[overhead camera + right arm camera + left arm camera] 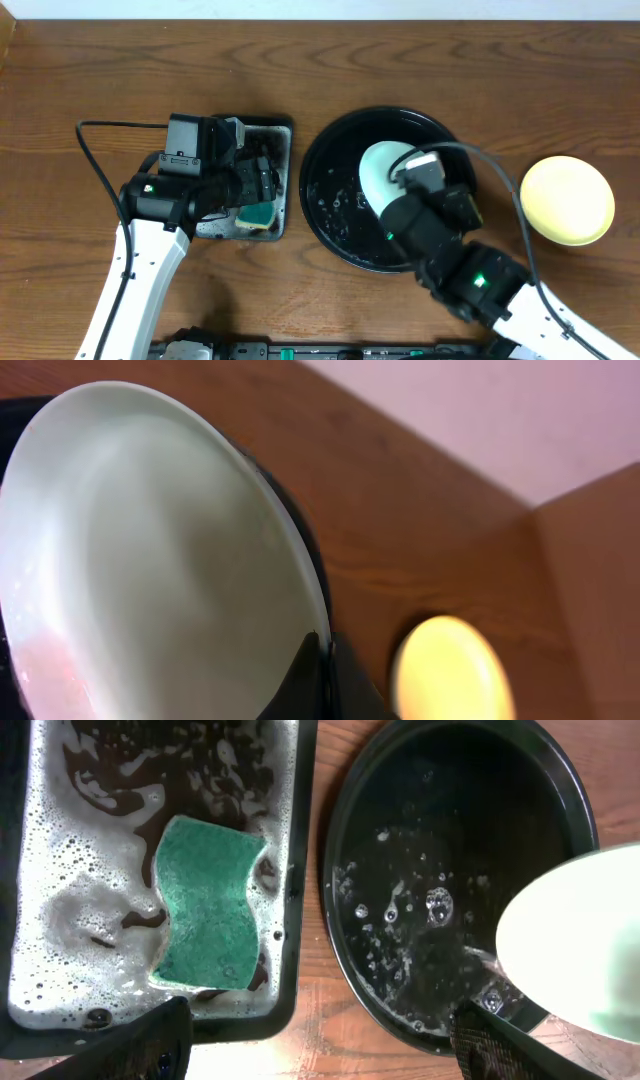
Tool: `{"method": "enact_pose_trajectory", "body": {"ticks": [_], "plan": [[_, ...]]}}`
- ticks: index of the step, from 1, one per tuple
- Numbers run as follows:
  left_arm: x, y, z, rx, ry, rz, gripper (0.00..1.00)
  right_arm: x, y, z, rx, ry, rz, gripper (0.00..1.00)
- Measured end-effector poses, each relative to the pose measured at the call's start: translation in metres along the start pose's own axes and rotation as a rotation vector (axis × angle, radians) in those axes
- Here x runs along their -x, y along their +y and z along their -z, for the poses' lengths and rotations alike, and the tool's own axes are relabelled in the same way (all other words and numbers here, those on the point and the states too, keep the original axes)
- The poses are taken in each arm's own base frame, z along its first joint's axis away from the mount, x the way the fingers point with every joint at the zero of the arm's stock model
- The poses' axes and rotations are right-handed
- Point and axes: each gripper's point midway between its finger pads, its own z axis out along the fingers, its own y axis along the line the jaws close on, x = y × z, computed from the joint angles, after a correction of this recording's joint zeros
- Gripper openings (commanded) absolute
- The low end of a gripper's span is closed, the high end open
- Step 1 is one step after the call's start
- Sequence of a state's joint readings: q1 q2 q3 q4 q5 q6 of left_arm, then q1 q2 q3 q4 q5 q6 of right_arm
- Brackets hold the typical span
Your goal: Clean dirty plates on tray and stack at the side
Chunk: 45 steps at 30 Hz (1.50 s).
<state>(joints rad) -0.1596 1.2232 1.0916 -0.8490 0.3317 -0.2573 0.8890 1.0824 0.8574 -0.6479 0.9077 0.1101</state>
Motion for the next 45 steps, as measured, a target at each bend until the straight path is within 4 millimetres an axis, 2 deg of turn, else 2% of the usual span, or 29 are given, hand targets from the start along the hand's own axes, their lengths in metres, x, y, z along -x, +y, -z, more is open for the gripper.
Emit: {"method": "enact_pose_trajectory", "body": {"ticks": [7, 13, 45], "plan": [[0.0, 0.0, 0.0, 0.0, 0.0, 0.0, 0.83, 0.016, 0.001, 0.027, -0.105, -0.111, 0.126, 0.01], [0.0, 0.0, 0.0, 0.0, 0.0, 0.0, 0.83, 0.023, -0.004, 0.038, -0.17, -0.154, 0.175, 0.01], [0.0, 0.0, 0.0, 0.0, 0.0, 0.0, 0.83, 0.025, -0.011, 0.041, -0.216, -0.158, 0.192, 0.01]]}}
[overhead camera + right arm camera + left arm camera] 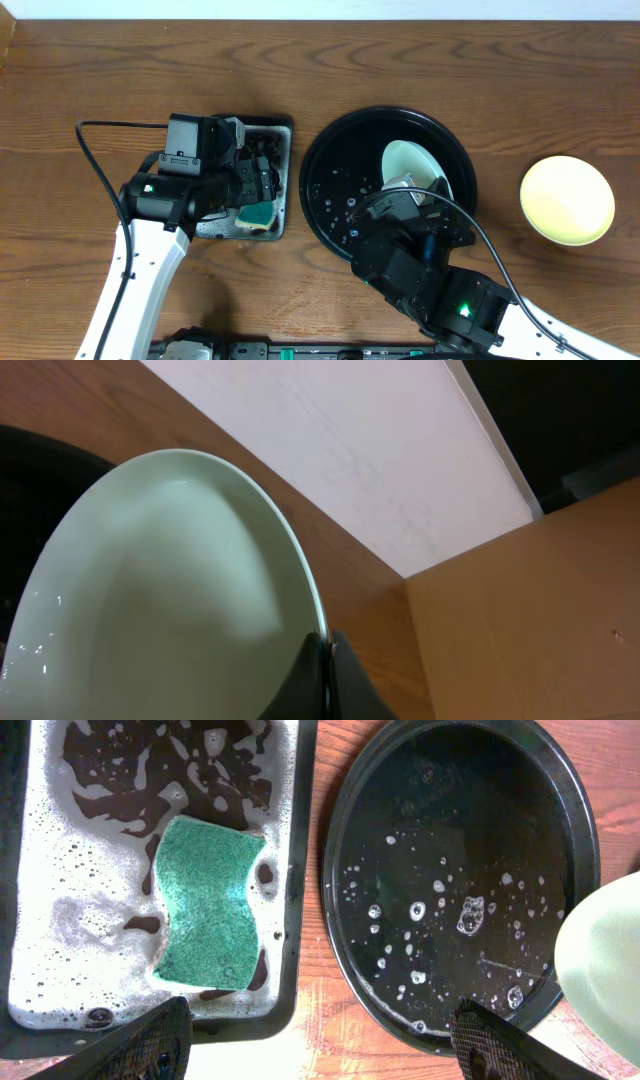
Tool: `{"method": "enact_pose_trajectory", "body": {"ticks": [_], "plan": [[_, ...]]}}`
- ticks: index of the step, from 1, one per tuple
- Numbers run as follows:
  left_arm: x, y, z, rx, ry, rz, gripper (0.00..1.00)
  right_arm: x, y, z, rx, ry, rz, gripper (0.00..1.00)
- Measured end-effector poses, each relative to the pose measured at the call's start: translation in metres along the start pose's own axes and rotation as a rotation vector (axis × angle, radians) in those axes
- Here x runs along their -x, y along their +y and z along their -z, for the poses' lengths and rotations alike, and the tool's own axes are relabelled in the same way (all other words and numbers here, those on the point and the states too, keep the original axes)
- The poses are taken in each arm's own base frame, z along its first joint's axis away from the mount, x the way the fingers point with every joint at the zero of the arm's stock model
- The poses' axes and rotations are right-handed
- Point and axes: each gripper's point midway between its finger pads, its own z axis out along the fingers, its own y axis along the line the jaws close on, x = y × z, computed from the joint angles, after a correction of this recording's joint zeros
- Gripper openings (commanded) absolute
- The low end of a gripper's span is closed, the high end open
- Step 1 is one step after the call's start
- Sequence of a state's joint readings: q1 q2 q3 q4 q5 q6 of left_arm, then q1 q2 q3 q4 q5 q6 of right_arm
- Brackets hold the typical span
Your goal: Clean dirty plates on tray and stack at the side
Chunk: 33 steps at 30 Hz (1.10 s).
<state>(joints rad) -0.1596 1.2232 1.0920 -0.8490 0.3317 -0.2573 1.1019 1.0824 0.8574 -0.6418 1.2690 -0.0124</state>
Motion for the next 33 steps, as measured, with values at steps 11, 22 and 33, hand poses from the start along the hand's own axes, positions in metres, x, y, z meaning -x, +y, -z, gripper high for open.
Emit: {"method": "enact_pose_trajectory", "body": {"ticks": [11, 22, 33], "plan": [[0.0, 0.0, 0.0, 0.0, 0.0, 0.0, 0.83, 0.0, 0.003, 0.0, 0.018, 0.0, -0.01, 0.01], [0.0, 0.0, 0.0, 0.0, 0.001, 0.0, 0.83, -0.016, 0.013, -0.02, 0.115, 0.091, -0.157, 0.01], [0.0, 0.0, 0.0, -0.003, 0.002, 0.0, 0.83, -0.073, 0.015, -0.076, 0.314, 0.385, -0.503, 0.01]]}}
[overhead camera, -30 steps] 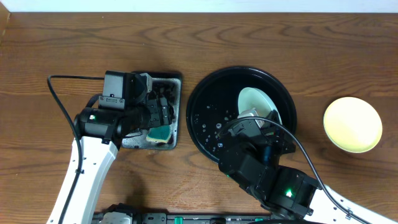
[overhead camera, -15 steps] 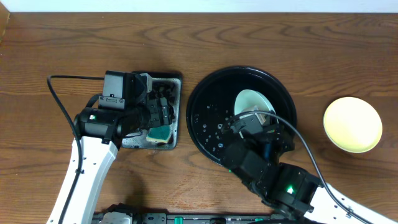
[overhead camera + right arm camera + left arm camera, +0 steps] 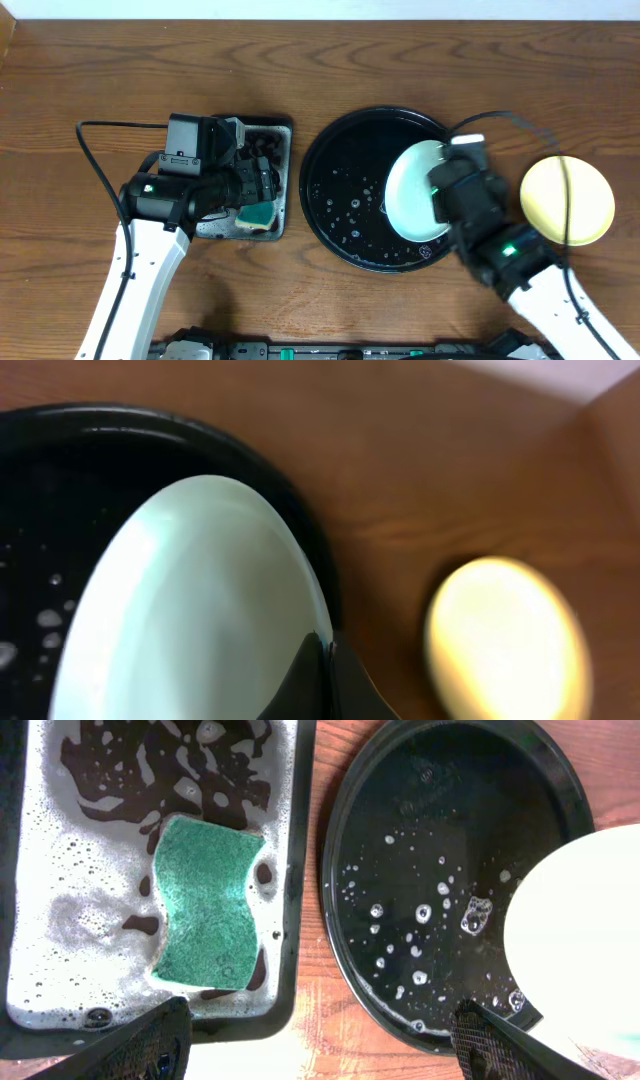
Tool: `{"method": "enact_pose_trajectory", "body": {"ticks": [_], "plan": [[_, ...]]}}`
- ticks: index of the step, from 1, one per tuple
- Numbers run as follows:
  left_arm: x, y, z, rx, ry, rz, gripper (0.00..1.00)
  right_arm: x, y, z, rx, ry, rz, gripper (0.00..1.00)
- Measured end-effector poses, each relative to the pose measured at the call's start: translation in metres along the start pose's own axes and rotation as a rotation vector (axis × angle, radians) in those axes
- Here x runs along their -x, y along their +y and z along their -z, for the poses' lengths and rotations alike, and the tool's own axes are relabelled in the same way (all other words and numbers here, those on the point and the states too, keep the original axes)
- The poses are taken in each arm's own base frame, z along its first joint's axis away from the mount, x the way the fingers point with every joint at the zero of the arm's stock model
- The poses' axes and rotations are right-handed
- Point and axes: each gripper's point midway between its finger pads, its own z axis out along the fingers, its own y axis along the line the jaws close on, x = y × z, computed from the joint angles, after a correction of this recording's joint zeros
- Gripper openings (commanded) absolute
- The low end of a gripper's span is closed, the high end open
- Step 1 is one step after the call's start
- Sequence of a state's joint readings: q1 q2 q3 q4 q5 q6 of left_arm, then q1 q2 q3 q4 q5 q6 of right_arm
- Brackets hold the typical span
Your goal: Clean dirty plates on tray and stack at the side
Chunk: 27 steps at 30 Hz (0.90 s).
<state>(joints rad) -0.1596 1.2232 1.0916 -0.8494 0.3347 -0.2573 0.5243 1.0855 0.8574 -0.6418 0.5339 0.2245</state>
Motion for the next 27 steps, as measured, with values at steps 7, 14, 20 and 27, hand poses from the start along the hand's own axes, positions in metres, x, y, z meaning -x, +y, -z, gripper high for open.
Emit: {"method": "enact_pose_trajectory", "body": {"ticks": [7, 14, 20, 27], "plan": [[0.0, 0.0, 0.0, 0.0, 0.0, 0.0, 0.83, -0.03, 0.011, -0.034, 0.248, 0.22, -0.164, 0.01], [0.0, 0.0, 0.0, 0.0, 0.0, 0.0, 0.83, -0.048, 0.02, -0.06, 0.409, 0.361, -0.302, 0.01], [0.0, 0.0, 0.0, 0.0, 0.0, 0.0, 0.83, -0.044, 0.009, -0.064, 0.46, 0.357, -0.393, 0.01], [0.0, 0.0, 0.0, 0.0, 0.0, 0.0, 0.83, -0.067, 0.008, -0.074, 0.421, 0.451, -0.371, 0.26]]}}
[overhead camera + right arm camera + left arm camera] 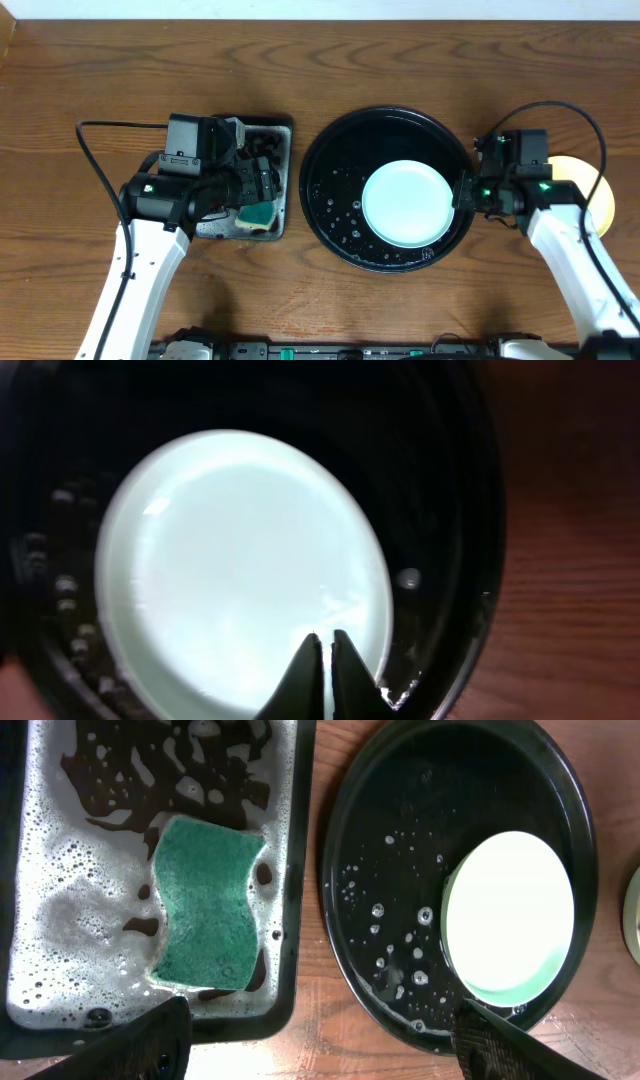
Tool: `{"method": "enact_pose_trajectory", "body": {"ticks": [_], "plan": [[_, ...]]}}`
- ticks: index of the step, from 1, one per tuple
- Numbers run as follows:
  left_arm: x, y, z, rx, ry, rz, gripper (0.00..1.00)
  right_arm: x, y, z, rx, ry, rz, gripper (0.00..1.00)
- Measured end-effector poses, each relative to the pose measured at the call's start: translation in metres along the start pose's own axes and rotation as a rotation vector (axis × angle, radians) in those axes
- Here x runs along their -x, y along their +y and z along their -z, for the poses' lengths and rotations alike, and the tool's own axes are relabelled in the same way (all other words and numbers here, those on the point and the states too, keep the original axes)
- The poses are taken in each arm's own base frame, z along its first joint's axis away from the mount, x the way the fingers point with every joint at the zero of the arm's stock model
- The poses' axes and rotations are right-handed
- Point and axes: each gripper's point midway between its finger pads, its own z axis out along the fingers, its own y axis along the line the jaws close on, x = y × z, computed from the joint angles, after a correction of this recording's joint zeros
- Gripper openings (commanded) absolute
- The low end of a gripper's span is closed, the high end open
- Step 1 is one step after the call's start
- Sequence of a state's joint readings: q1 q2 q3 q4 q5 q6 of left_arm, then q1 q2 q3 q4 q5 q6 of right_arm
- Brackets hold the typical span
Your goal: Clean dirty plates on tray and stack at the side
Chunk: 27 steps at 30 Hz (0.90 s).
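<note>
A pale green plate (405,205) lies flat in the round black tray (335,200), right of its middle, among suds. My right gripper (464,190) hangs over the tray's right rim. From the right wrist its fingertips (326,638) stand shut to a hairline above the plate (240,570), with nothing between them. My left gripper (325,1042) is open above the soapy rectangular tray (300,870), where a green sponge (205,905) lies in foam. A yellow plate (600,200) sits at the right, partly hidden by my right arm.
The soapy tray (285,135) and the round tray (400,820) stand side by side with a strip of bare wood between them. Cables trail from both arms. The brown wooden table runs on behind the trays and to the far right.
The green plate was tilted in my right gripper over the tray's right side; now it lies flat in the tray, free of the fingers. My right gripper has moved right, to the tray's rim.
My right gripper held the green plate on edge by its rim over the round tray. It then held the plate further right and tilted. Now the plate lies flat in the tray, out of the gripper. My left arm stayed open over the sponge throughout.
</note>
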<state>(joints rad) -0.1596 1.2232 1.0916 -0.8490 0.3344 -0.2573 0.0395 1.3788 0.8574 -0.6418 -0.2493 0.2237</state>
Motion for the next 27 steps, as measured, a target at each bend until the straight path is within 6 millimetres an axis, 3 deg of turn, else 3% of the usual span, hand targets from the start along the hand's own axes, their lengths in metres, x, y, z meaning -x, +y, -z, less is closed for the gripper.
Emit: {"method": "enact_pose_trajectory", "body": {"ticks": [1, 2, 6, 7, 13, 21, 24, 27], "plan": [[0.0, 0.0, 0.0, 0.0, 0.0, 0.0, 0.83, -0.002, -0.004, -0.006, -0.013, 0.016, -0.002, 0.38], [0.0, 0.0, 0.0, 0.0, 0.0, 0.0, 0.83, -0.003, -0.007, -0.012, -0.025, 0.032, -0.008, 0.42], [0.0, 0.0, 0.0, 0.0, 0.0, 0.0, 0.83, -0.009, -0.016, -0.037, -0.046, 0.092, 0.0, 0.38], [0.0, 0.0, 0.0, 0.0, 0.0, 0.0, 0.83, -0.01, -0.018, -0.043, -0.045, 0.103, 0.002, 0.36], [0.0, 0.0, 0.0, 0.0, 0.0, 0.0, 0.83, -0.02, -0.025, -0.074, -0.039, 0.169, 0.016, 0.01], [0.0, 0.0, 0.0, 0.0, 0.0, 0.0, 0.83, -0.022, -0.025, -0.068, -0.028, 0.176, 0.003, 0.01], [0.0, 0.0, 0.0, 0.0, 0.0, 0.0, 0.83, -0.02, -0.024, -0.054, -0.049, 0.154, 0.013, 0.01], [0.0, 0.0, 0.0, 0.0, 0.0, 0.0, 0.84, -0.003, -0.016, -0.023, -0.093, 0.041, 0.068, 0.01]]}}
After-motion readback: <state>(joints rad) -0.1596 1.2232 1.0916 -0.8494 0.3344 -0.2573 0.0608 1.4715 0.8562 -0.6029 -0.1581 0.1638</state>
